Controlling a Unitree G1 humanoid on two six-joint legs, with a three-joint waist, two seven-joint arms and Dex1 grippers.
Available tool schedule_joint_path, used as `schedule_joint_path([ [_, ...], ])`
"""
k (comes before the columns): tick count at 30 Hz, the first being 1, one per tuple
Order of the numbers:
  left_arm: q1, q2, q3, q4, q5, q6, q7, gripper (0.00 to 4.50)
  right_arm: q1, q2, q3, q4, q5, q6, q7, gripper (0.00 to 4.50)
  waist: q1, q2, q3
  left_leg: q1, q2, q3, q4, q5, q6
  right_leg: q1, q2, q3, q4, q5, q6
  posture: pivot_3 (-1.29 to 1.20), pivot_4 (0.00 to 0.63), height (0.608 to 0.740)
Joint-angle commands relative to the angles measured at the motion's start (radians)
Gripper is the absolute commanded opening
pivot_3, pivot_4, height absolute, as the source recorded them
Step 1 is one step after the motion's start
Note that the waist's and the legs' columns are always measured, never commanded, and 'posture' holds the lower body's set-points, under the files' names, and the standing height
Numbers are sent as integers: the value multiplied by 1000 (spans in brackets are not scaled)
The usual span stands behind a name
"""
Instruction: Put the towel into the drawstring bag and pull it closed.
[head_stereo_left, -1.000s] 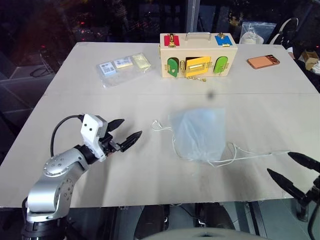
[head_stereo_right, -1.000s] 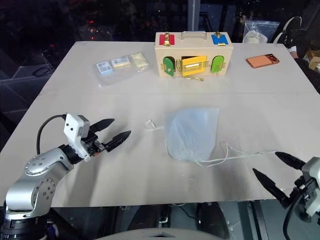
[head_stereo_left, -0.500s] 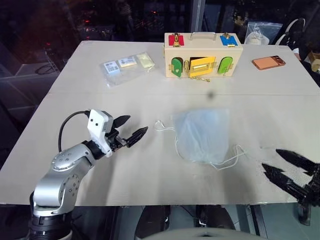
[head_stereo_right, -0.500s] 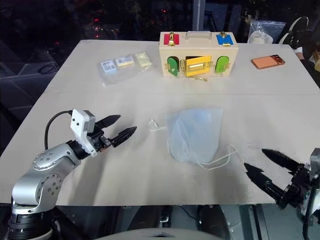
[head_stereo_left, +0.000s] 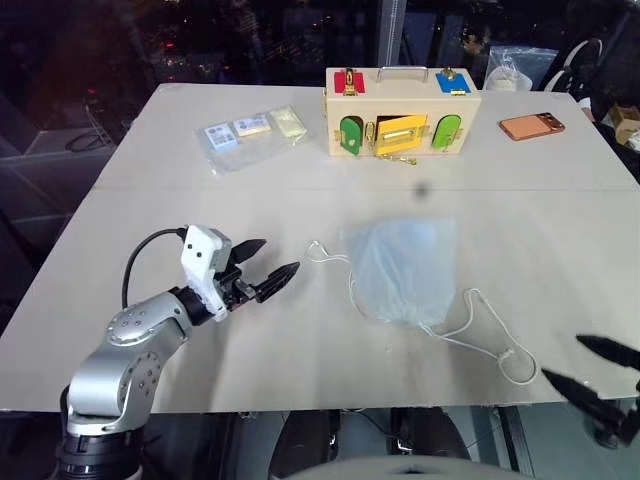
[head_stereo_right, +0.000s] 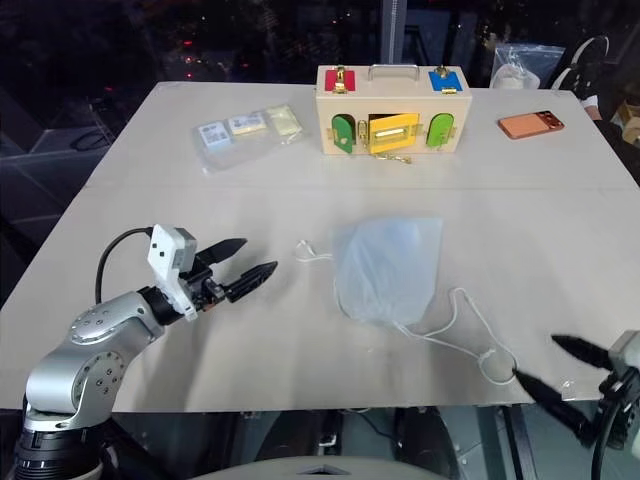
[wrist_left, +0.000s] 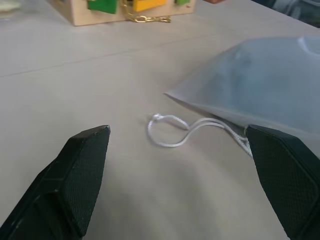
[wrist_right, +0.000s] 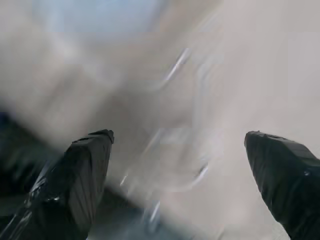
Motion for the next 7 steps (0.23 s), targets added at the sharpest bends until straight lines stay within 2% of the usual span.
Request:
schedule_joint_path([
  [1,51,10,37,-65,-26,-24,-17,4465,16,29,-21,29,-37,-72,59,4500,2,0,0,0,0,0,-1,0,0,0,0,0,0,1,-1,0,150,740],
  [7,114,4,71,-85,-22,-51,-3,4465,-44,66,21,84,-73,-130,56,4500,4,1,0,0,0,0,-1,0,-1,-1,0,0,-1,0,-1,0,150,740],
])
